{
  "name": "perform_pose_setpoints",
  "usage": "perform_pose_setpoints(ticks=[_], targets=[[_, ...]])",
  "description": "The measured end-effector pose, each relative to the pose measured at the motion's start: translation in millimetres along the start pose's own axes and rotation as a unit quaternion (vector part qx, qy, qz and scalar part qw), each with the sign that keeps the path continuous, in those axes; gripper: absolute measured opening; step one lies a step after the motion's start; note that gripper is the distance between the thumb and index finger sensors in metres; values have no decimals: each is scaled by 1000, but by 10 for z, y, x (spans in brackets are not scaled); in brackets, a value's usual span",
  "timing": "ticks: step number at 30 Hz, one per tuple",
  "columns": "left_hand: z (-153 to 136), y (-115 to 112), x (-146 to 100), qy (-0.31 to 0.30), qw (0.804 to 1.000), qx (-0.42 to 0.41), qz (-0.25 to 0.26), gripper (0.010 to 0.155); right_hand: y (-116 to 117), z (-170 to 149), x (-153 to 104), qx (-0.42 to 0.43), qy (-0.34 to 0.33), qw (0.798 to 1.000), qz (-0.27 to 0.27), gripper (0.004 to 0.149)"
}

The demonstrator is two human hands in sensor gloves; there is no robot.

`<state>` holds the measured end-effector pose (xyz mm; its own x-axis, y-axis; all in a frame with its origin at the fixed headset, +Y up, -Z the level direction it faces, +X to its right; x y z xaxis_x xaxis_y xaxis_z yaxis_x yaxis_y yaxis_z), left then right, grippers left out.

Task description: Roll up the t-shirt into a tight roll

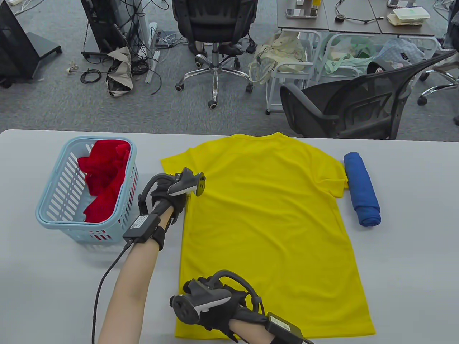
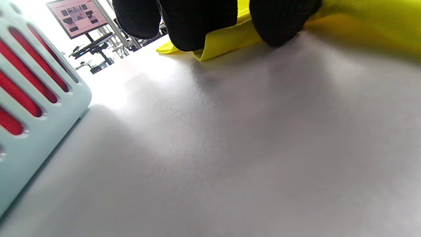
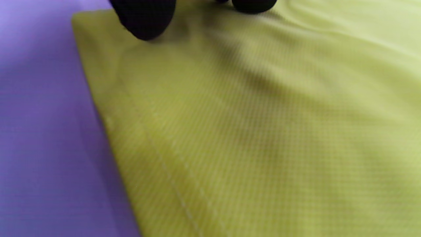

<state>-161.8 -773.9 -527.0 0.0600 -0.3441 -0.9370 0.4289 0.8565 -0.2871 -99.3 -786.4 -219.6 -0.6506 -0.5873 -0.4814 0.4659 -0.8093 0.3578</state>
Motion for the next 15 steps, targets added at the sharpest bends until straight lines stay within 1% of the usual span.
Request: perform_pose_setpoints(ticks=[3,5,7,8,10,15], targets=[[-3,29,-1,0,1000,0,16,57,-37,6,-29,-8,6,1000,-15,72],[9,34,10,-3,999,11,30,52,-52,30,-38,-12,0,1000,-28,69],[24,45,2,-8,999,22,46,46,-65,41,-40,-13,-1,999,-38,59],[26,46,-3,-9,998,25,51,45,-66,38,-37,-13,-1,999,-42,51],[29,39,-9,-15,998,23,54,43,-72,32,-29,-14,-3,999,-47,40],[46,4,-26,-23,997,24,65,44,-57,46,-22,-23,-10,999,-48,39]])
Point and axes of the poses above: the tracker on the back of each hand, its own z axis roughly to the thumb side, its own x axis roughly from the wrist to the fingertips, y = z × x, the point moved 4 cm from there along x, roughly from the wrist to the fingertips, and after that the axes turned 2 degrees about z, right-handed, at the moved point
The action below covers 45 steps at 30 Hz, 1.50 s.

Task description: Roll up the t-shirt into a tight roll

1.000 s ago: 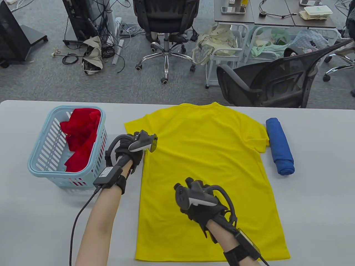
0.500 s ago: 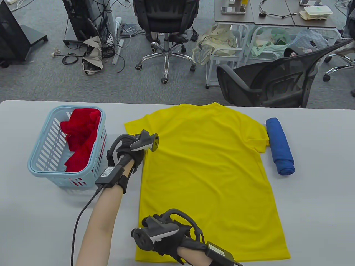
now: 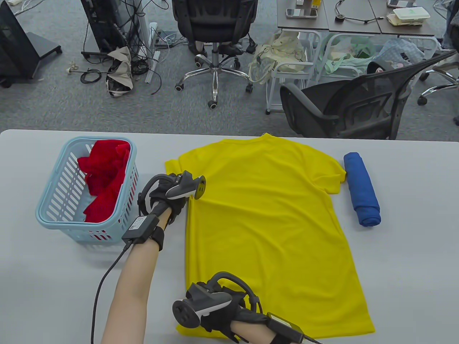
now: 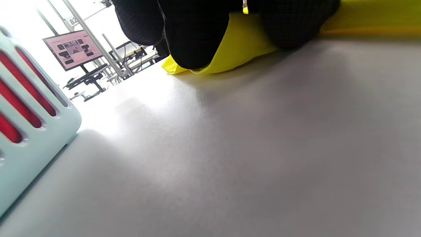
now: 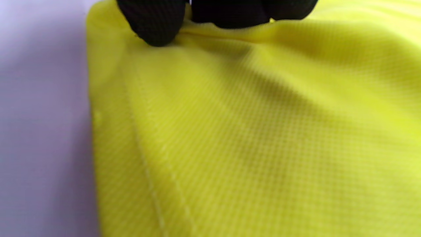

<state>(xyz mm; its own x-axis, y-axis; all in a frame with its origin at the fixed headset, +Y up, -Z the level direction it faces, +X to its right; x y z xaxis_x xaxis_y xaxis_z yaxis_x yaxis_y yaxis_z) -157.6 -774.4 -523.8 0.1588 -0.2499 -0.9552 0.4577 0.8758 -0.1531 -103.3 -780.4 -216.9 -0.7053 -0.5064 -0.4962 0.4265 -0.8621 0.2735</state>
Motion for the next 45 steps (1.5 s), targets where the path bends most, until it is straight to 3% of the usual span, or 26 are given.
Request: perform_pose_setpoints(ticks=[7,13,20,25,28,33,38,42,45], targets=[[2,-17,-18,8,1000,17,7,45,-43,-13,-15,26,-7,1000,-2,41],[-162,-14,-32,42,999,23,12,46,-324,-102,-119,82,-25,995,-47,42],[-427,192,-126,86,996,0,37,46,-711,-190,-266,134,-52,984,-104,42],[-655,478,-202,108,983,-123,79,47,-976,-238,-489,155,-72,973,-153,42],[-684,597,-199,111,970,-204,72,46,-1010,-342,-628,162,-74,970,-165,41],[-411,871,-115,91,957,-264,79,46,-864,-664,-914,200,-68,963,-165,40],[73,1266,-2,56,953,-283,92,46,-625,-1093,-1400,246,-42,952,-176,39],[599,1667,124,14,947,-304,101,46,-331,-1522,-1928,276,10,944,-179,38],[1111,1908,223,-18,954,-279,106,46,-38,-1793,-2245,309,49,936,-160,38]])
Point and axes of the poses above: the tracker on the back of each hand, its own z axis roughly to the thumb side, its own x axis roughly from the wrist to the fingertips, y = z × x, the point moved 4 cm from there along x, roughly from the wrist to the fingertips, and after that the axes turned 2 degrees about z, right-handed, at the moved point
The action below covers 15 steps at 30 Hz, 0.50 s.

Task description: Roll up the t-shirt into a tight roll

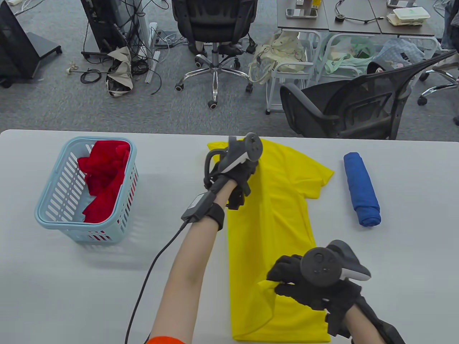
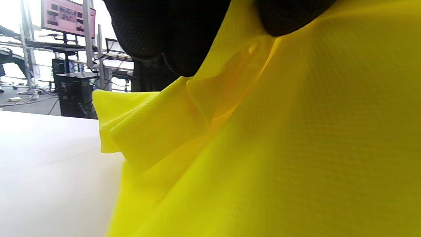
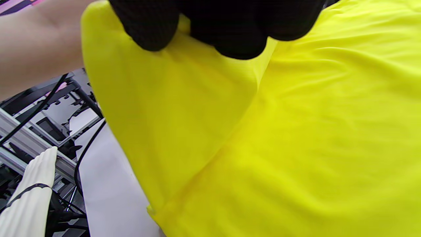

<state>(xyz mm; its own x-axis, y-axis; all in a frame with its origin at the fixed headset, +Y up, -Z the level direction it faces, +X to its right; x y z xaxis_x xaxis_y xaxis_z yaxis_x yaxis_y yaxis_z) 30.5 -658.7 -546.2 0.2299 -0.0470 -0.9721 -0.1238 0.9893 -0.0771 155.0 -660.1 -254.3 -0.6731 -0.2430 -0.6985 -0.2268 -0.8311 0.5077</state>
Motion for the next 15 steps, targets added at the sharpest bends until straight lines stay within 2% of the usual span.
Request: perform_pose_setpoints(ticks=[2,3,6,7,10,12,15], targets=[[302,-103,50,-12,1000,20,5,45,41,-209,-145,3,39,999,13,37],[499,-197,84,-21,999,37,-2,46,85,-358,-228,-6,80,996,29,37],[865,-490,65,-51,993,94,-41,63,187,-700,-382,7,164,986,37,50],[943,-565,25,-65,989,129,-35,65,203,-795,-413,12,188,982,31,52],[970,-684,-101,-95,973,209,-37,68,233,-976,-430,27,226,973,19,53],[850,-764,-235,-110,960,250,-66,70,259,-1048,-361,46,230,972,15,54],[565,-896,-546,-122,953,245,-129,70,285,-1086,-178,55,239,969,11,56]])
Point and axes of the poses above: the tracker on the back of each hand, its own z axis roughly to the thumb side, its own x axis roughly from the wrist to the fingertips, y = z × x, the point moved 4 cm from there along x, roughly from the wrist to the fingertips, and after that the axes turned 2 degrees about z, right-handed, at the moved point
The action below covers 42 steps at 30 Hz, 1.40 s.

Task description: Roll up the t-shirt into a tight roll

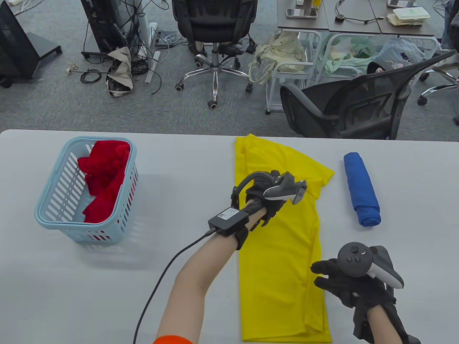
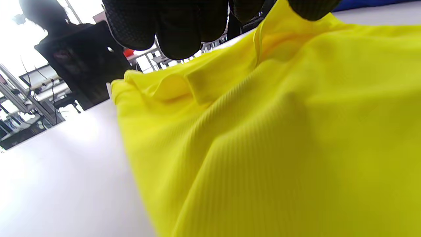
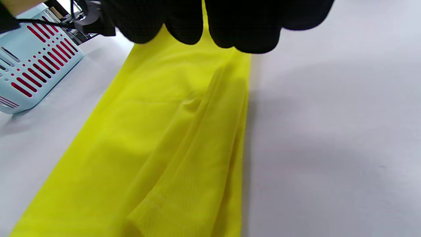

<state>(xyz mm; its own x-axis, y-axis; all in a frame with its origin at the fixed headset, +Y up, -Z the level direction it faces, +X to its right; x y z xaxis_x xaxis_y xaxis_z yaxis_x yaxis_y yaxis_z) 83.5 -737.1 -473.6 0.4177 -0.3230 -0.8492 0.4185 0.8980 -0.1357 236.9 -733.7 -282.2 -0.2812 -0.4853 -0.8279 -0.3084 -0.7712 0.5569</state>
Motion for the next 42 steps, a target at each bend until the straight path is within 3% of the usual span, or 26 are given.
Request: perform_pose_setpoints(ticks=[4,7,10,13,16,19,21,24,27,28,30,35,37,40,42], targets=[[18,-574,-526,-66,993,-61,-77,77,40,175,318,-45,22,999,1,59],[63,-1008,-815,-86,983,-58,-149,81,134,279,522,-89,38,995,12,66],[-64,-1270,-1123,-91,988,7,-122,79,327,434,662,-125,21,990,68,66],[-209,-1305,-1369,-100,986,-70,-111,76,147,623,666,-139,-9,989,48,59],[-321,-1290,-1546,-78,988,-88,-95,72,-266,711,783,-113,-10,993,11,56],[-294,-1358,-1558,-50,982,-152,-103,82,-661,707,1072,-93,27,995,-31,57],[-234,-1463,-1536,-38,979,-153,-130,82,-761,627,1343,-68,56,996,-13,60],[-202,-1510,-1573,-41,990,-62,-120,82,-707,467,1742,-19,74,996,34,62],[-218,-1532,-1678,-56,983,-117,-127,82,-488,318,2050,-11,99,991,86,63],[-227,-1541,-1707,-58,984,-111,-126,82,-437,292,2095,-21,107,989,96,62],[-244,-1567,-1766,-59,985,-103,-125,82,-457,294,2140,-60,120,989,67,63],[-242,-1612,-1834,-46,986,-112,-115,81,-530,297,2187,-55,165,983,63,64],[-241,-1618,-1845,-48,987,-109,-113,82,-573,478,2129,-52,130,989,37,71],[-248,-1645,-1833,-57,984,-112,-122,82,-502,940,2004,-55,-11,998,27,87],[-252,-1654,-1834,-59,984,-114,-124,82,-403,1183,1947,-106,-33,994,15,94]])
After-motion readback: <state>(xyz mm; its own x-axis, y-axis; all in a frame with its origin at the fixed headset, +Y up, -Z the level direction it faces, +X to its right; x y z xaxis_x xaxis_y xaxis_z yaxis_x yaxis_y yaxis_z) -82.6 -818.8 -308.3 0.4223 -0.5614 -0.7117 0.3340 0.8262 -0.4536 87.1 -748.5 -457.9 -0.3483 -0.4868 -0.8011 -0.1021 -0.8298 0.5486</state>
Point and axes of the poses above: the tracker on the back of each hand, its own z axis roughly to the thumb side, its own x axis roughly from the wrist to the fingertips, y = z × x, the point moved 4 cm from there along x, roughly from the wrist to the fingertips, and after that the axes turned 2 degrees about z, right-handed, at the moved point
